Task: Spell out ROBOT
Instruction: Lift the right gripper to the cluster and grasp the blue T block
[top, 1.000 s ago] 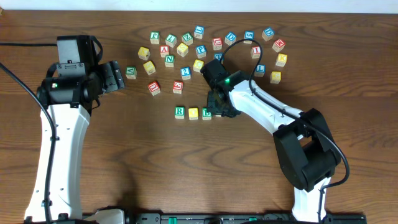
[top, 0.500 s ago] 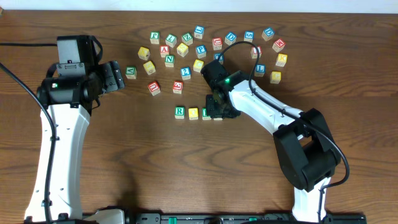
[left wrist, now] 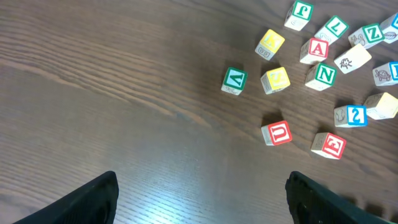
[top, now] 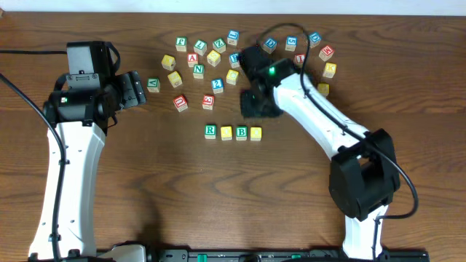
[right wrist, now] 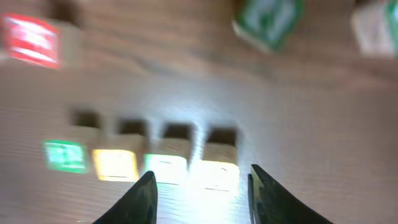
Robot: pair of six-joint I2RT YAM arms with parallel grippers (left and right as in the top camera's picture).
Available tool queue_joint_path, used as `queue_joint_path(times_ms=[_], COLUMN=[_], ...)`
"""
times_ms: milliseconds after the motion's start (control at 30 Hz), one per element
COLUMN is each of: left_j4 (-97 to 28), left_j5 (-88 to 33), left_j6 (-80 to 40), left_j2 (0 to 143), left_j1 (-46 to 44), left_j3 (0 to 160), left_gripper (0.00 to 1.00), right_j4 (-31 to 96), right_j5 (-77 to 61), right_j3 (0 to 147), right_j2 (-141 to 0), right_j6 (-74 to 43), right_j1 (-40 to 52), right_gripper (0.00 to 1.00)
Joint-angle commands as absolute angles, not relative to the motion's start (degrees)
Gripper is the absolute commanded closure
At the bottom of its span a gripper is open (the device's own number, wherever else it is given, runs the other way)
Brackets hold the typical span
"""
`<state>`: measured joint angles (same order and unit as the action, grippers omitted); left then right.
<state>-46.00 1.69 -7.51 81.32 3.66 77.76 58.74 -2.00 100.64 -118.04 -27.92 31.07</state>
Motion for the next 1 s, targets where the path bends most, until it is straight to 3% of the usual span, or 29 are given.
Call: queue_joint_path(times_ms=[0, 267, 467, 967], left_j4=[-45.8, -45.8, -45.8, -45.8], left_j5=[2.2, 2.1, 2.1, 2.1], left_j6=[-7.8, -7.8, -7.8, -7.8], left_j2=[81.3, 81.3, 81.3, 81.3], left_j1=[3.9, 3.9, 3.9, 3.9], left_j3=[78.2, 78.2, 78.2, 78.2], left_gripper=[0.15, 0.15, 0.15, 0.15], right_j4=[60.2, 57.8, 46.6, 37.6], right_j5=[-2.0, -1.6, 7.3, 5.8], right_j3=[108.9, 118.9, 119.2, 119.2], right_j2=[-117.6, -117.6, -120.8, -139.7], right_j6=[-24.5, -20.9, -15.7, -17.8], right_j1=[30.3, 25.0, 23.6, 24.2], right_gripper=[0.54, 0.44, 0.44, 0.45])
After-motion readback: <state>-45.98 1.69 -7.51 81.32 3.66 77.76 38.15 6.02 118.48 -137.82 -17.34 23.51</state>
